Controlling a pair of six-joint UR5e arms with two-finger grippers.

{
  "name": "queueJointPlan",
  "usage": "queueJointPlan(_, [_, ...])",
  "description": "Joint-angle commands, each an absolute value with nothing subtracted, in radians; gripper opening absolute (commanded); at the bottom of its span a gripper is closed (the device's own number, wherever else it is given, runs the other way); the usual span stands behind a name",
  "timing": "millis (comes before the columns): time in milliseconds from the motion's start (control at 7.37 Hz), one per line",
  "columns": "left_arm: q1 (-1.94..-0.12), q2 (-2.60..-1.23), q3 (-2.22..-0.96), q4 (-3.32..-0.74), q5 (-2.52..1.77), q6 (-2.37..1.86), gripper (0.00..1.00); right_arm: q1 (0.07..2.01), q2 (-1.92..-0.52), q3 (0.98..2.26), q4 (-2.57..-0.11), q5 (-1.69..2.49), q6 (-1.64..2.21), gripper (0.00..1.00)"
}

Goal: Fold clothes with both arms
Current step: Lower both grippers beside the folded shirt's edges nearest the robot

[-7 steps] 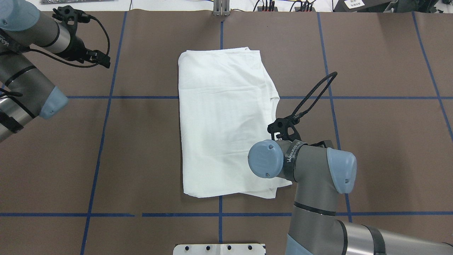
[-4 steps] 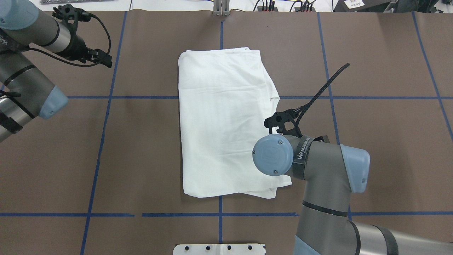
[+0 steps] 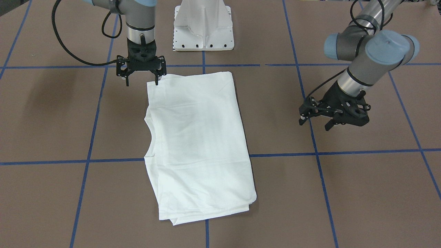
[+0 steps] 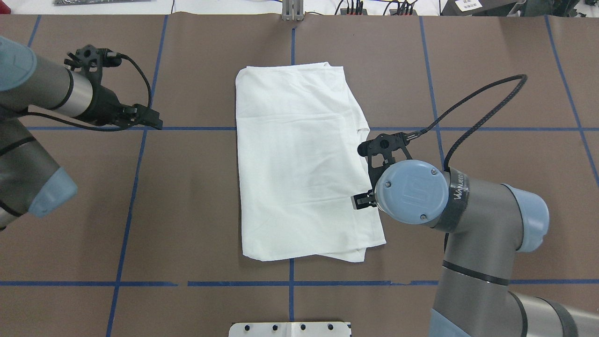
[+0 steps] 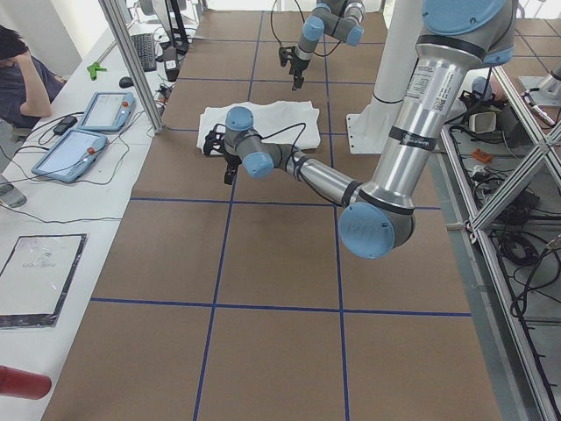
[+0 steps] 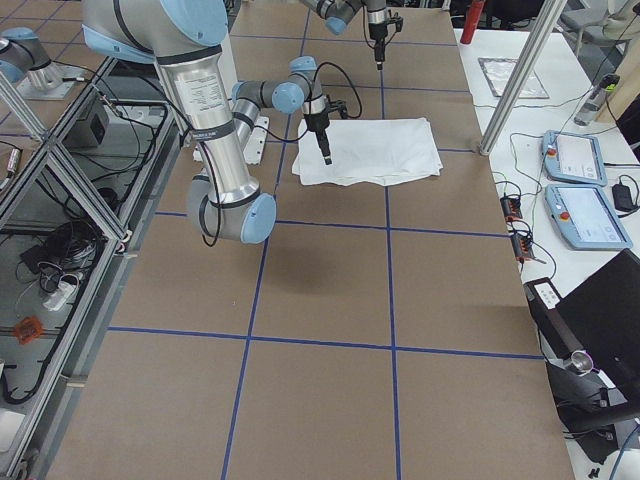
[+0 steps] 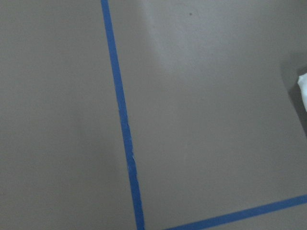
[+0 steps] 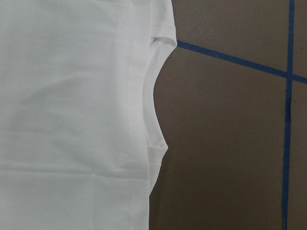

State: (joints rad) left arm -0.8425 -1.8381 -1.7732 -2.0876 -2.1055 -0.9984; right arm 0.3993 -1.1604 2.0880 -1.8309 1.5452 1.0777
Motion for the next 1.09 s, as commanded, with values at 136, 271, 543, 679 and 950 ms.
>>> queueJointPlan(136, [-0.593, -1.810, -1.902, -2.085, -1.950, -1.324, 1.00, 0.400, -1.299, 2.120, -1.592, 1.563, 1.187, 1.00])
queueJointPlan(271, [-0.527, -1.815, -1.911, -2.082, -1.907, -1.395, 1.00, 0.399, -1.348, 2.118, -1.513, 1.562, 1.204, 1.00])
queueJointPlan(543, [-0.395, -1.912, -1.905, -1.934, -1.824, -1.518, 1.00, 0.397, -1.364, 2.111, -1.477, 1.560, 1.224, 1.00])
queueJointPlan(679, [-0.335, -1.969, -1.895, -1.837, -1.783, -1.532, 1.00, 0.397, -1.362, 2.108, -1.476, 1.560, 1.226, 1.00])
queueJointPlan(950, [-0.296, -1.979, -1.852, -1.836, -1.737, -1.534, 1.00, 0.397, -1.362, 2.100, -1.477, 1.560, 1.226, 1.00])
